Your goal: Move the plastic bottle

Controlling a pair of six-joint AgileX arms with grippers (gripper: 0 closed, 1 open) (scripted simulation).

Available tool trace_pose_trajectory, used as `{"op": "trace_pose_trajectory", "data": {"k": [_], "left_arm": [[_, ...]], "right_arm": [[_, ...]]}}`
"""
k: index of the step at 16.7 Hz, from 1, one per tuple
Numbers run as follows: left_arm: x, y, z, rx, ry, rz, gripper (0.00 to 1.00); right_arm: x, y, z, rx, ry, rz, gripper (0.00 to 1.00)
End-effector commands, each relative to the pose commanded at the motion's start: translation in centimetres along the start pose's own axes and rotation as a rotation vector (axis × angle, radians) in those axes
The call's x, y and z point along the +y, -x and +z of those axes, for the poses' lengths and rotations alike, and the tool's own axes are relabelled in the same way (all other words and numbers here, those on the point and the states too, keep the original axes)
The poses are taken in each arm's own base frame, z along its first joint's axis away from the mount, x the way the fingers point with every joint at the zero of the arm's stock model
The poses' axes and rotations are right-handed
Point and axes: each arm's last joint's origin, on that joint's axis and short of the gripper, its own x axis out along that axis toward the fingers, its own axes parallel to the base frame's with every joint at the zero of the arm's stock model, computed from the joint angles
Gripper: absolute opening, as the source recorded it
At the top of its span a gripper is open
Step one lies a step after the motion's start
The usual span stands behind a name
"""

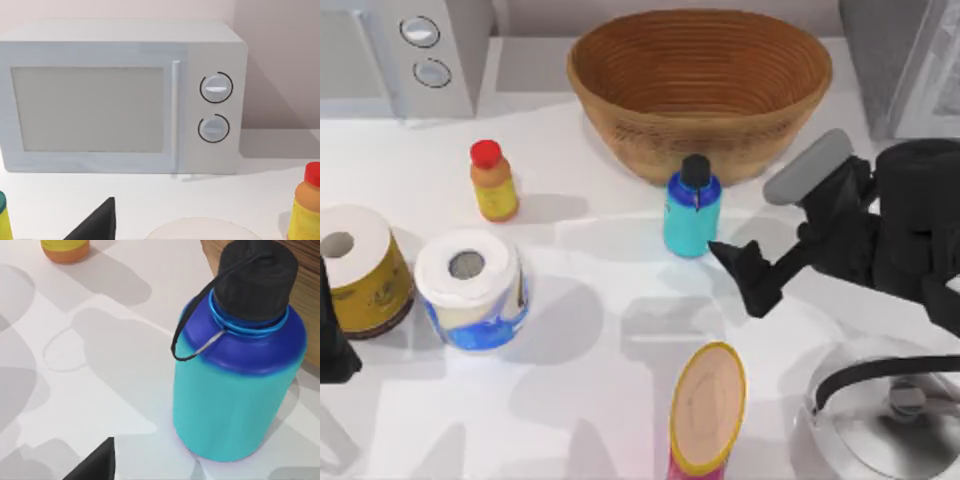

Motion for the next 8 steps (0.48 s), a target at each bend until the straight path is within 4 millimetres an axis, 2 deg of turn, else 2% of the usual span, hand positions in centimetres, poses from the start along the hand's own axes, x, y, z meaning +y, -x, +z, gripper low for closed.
{"op": "trace_pose_trajectory", "data": {"k": [3, 8], "left_arm": [[0.0, 0.0, 0.0, 0.000, 0.000, 0.000, 1.00], [0.0, 0.0, 0.0, 0.000, 0.000, 0.000, 1.00]], "right_arm": [[-0.3, -1.7, 0.7, -0.003, 0.002, 0.001, 1.00], [-0.4, -6.2, 0.9, -0.001, 0.002, 0.003, 1.00]]}}
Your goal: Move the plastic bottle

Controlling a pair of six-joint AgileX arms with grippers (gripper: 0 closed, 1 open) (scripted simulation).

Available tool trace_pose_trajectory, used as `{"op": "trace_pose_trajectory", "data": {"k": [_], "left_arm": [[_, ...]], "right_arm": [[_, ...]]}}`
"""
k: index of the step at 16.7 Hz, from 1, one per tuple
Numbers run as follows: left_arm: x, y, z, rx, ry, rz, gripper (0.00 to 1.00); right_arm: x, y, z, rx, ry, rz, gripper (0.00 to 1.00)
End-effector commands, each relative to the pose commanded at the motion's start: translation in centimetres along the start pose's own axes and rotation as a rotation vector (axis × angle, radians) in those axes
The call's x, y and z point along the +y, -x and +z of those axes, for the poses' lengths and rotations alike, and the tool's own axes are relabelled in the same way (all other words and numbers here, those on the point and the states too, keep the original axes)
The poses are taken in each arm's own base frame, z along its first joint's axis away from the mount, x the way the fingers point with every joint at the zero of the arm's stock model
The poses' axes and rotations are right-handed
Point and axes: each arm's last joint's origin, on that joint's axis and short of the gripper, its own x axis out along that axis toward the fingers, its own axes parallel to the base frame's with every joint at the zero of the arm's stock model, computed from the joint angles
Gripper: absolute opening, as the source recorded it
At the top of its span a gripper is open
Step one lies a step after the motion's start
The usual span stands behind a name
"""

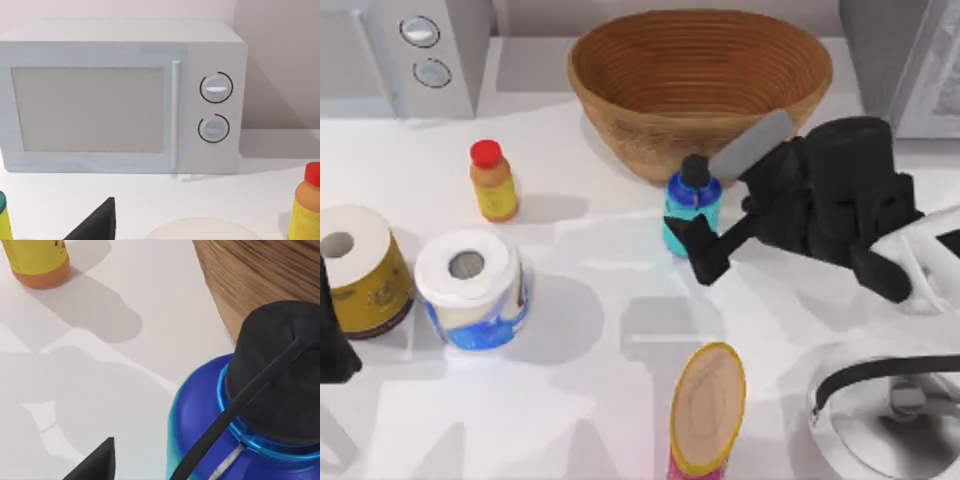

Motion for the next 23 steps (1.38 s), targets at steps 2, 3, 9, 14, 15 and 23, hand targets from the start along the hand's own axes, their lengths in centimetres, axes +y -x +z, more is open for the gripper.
{"op": "trace_pose_trajectory", "data": {"k": [2, 3, 9, 14, 15, 23], "left_arm": [[0.0, 0.0, 0.0, 0.000, 0.000, 0.000, 1.00], [0.0, 0.0, 0.0, 0.000, 0.000, 0.000, 1.00], [0.0, 0.0, 0.0, 0.000, 0.000, 0.000, 1.00], [0.0, 0.0, 0.0, 0.000, 0.000, 0.000, 1.00], [0.0, 0.0, 0.0, 0.000, 0.000, 0.000, 1.00], [0.0, 0.0, 0.0, 0.000, 0.000, 0.000, 1.00]], "right_arm": [[0.2, -1.8, -0.3, 0.001, 0.000, 0.000, 1.00], [0.4, -2.6, -0.6, 0.001, 0.000, 0.000, 1.00], [0.6, -3.6, -1.0, 0.001, 0.000, 0.000, 1.00], [0.6, -3.6, -1.0, 0.001, 0.000, 0.000, 0.62], [0.6, -3.6, -1.0, 0.001, 0.000, 0.000, 0.55], [0.6, -3.6, -1.0, 0.001, 0.000, 0.000, 0.00]]}}
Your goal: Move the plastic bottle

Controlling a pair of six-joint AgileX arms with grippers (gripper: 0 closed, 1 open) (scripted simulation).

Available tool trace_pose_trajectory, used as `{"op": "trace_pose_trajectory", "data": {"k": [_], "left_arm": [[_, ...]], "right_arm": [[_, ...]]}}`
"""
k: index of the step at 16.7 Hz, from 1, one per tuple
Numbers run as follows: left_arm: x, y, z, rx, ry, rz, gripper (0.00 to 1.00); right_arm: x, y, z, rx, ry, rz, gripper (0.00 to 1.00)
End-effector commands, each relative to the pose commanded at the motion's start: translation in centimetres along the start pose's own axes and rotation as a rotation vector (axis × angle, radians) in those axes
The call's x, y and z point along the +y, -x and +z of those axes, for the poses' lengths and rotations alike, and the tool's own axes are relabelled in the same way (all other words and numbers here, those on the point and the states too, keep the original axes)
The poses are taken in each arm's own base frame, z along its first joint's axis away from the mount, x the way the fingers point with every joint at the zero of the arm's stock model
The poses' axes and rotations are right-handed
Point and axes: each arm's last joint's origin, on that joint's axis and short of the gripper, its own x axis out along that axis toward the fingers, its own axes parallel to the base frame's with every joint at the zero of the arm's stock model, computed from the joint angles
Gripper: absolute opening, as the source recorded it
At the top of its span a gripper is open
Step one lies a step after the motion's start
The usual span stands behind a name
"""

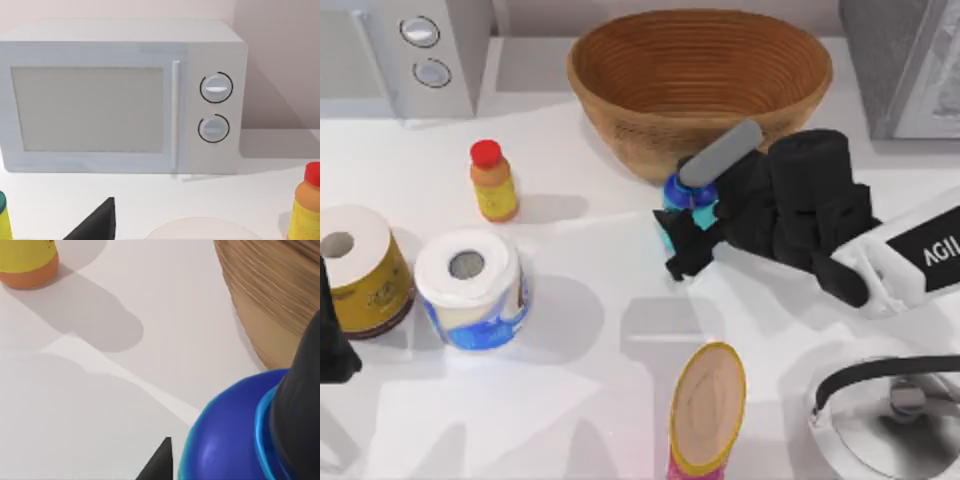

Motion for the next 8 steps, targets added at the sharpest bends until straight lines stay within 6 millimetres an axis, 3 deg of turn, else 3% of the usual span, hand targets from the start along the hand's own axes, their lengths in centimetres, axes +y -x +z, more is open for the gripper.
{"op": "trace_pose_trajectory", "data": {"k": [8], "left_arm": [[0.00, 0.00, 0.00, 0.000, 0.000, 0.000, 1.00]], "right_arm": [[-0.05, 0.43, -0.04, -0.012, 0.004, -0.021, 0.00]]}}
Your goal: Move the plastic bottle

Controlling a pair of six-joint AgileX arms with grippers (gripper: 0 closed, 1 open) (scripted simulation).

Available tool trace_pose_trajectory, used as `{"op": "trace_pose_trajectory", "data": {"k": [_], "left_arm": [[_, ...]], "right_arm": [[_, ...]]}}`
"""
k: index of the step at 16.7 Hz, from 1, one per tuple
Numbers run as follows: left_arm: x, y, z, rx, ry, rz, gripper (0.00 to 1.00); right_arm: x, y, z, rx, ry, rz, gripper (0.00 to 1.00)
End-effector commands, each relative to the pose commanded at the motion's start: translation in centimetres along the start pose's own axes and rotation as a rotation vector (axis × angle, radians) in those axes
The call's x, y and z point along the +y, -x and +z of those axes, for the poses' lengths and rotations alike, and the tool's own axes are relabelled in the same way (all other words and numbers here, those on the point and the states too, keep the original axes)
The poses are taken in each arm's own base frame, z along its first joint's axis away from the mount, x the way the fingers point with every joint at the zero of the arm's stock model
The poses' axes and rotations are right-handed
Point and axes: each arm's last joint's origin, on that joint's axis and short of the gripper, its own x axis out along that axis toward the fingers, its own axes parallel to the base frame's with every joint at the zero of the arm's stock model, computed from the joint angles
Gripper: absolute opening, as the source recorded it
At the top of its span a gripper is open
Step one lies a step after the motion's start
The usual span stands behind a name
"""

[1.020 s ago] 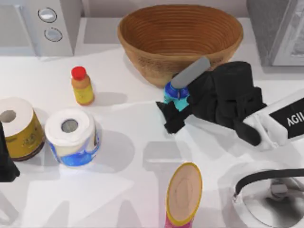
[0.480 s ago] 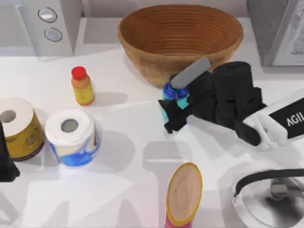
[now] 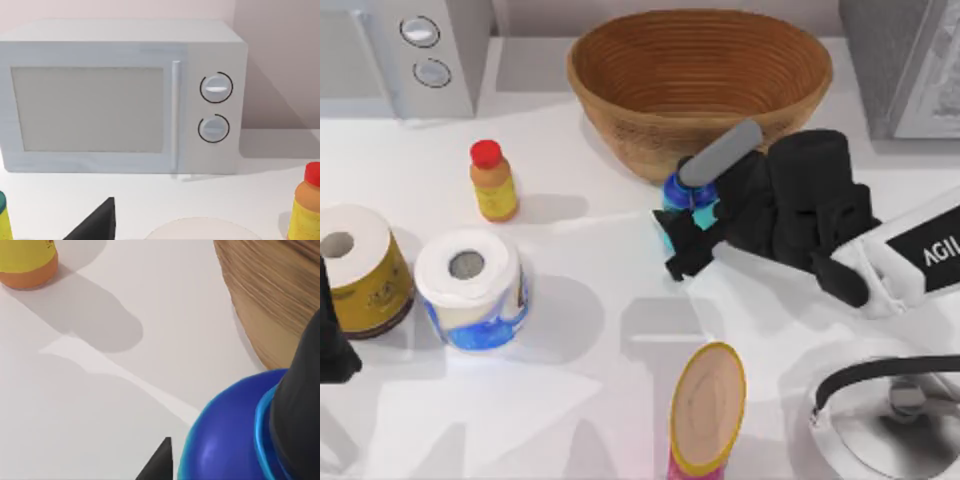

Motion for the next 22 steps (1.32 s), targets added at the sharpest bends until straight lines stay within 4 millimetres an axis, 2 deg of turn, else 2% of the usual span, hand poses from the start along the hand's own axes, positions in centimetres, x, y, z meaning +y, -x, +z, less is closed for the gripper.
{"op": "trace_pose_trajectory", "data": {"k": [2, 5, 7, 10, 12, 14, 17, 22], "left_arm": [[0.0, 0.0, 0.0, 0.000, 0.000, 0.000, 1.00], [0.0, 0.0, 0.0, 0.000, 0.000, 0.000, 1.00], [0.0, 0.0, 0.0, 0.000, 0.000, 0.000, 1.00], [0.0, 0.0, 0.0, 0.000, 0.000, 0.000, 1.00], [0.0, 0.0, 0.0, 0.000, 0.000, 0.000, 1.00], [0.0, 0.0, 0.0, 0.000, 0.000, 0.000, 1.00], [0.0, 0.0, 0.0, 0.000, 0.000, 0.000, 1.00], [0.0, 0.0, 0.0, 0.000, 0.000, 0.000, 1.00]], "right_arm": [[-0.5, 0.5, -0.1, 0.004, -0.008, -0.021, 0.00], [-3.6, 3.6, -0.8, 0.027, -0.070, -0.140, 0.00], [-6.3, 7.1, -1.5, 0.036, -0.141, -0.254, 0.00], [-9.5, 13.5, -3.0, 0.022, -0.263, -0.440, 0.00], [-10.5, 17.3, -4.0, 0.001, -0.330, -0.551, 0.00], [-10.9, 20.0, -5.0, -0.014, -0.377, -0.636, 0.00], [-10.9, 21.5, -5.8, -0.015, -0.405, -0.687, 0.00], [-11.1, 21.1, -5.6, -0.025, -0.401, -0.680, 0.00]]}}
